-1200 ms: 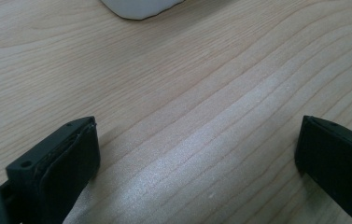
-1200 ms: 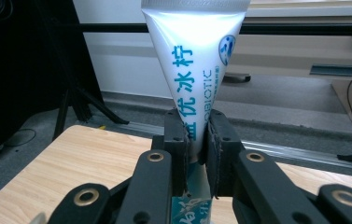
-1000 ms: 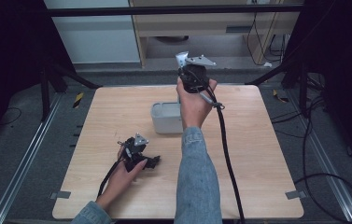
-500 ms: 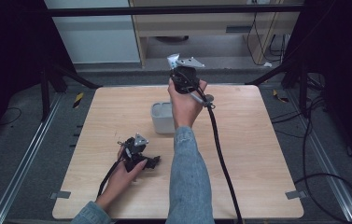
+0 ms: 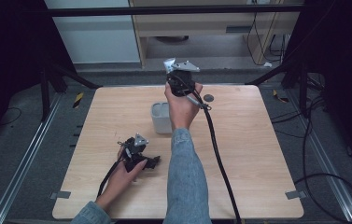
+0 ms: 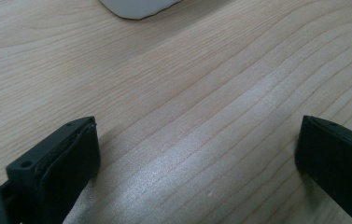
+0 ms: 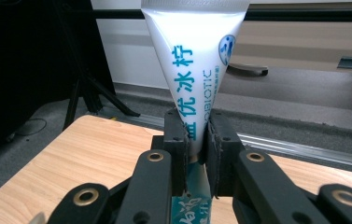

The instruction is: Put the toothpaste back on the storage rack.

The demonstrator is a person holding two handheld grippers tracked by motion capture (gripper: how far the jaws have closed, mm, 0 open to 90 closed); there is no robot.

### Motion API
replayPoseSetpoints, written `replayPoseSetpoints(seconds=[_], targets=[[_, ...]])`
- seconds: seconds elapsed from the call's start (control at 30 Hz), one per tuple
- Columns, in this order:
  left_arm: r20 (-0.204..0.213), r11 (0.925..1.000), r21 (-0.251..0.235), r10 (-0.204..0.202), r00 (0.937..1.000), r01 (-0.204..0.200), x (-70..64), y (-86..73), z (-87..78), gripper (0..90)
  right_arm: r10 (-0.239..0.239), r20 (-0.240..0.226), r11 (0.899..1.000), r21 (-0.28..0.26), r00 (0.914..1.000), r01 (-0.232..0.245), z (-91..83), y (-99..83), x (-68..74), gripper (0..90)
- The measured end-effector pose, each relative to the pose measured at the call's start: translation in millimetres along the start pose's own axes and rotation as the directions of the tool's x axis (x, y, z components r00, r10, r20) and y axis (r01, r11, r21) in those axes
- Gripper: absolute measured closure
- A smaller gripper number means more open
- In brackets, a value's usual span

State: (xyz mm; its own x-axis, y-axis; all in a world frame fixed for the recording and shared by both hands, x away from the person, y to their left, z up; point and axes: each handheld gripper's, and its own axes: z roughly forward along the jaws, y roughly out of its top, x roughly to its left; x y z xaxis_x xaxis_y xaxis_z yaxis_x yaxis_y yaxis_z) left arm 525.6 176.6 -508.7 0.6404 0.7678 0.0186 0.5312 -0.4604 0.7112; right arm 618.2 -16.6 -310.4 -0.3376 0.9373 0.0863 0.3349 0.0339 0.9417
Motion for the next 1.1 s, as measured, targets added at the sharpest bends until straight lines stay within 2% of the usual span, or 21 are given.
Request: replayPoseSetpoints(seconds=[0.27,0.43,0.53,0.77,1.1], targets=[[0.002,1.0000,0.001,0.000,1.0000,0.000,0.0,-0.1,-0.1,0.0,0.016,-0.001,1.000,0.008,0.9999,-0.016,6.0,-8.5,-0.3,80.1],[0.002,1.0000,0.001,0.000,1.0000,0.000,-0.1,-0.1,-0.1,0.0,0.012,-0.002,1.000,0.016,0.9999,-0.012,8.3,-12.8,-0.4,80.1],[0.002,1.0000,0.001,0.000,1.0000,0.000,-0.1,-0.2,-0.1,0.0,-0.009,-0.003,1.000,0.026,1.0000,0.009,9.8,-14.9,0.6,80.1],[0.002,1.0000,0.000,0.000,1.0000,0.000,-0.1,-0.2,-0.1,0.0,-0.009,-0.006,1.000,0.027,0.9999,0.009,12.2,-16.6,2.4,80.1],[0.002,1.0000,0.001,0.001,1.0000,-0.001,-0.1,-0.3,-0.2,0.0,-0.012,-0.004,0.998,0.057,0.9999,0.012,19.8,-28.9,2.6,80.1]])
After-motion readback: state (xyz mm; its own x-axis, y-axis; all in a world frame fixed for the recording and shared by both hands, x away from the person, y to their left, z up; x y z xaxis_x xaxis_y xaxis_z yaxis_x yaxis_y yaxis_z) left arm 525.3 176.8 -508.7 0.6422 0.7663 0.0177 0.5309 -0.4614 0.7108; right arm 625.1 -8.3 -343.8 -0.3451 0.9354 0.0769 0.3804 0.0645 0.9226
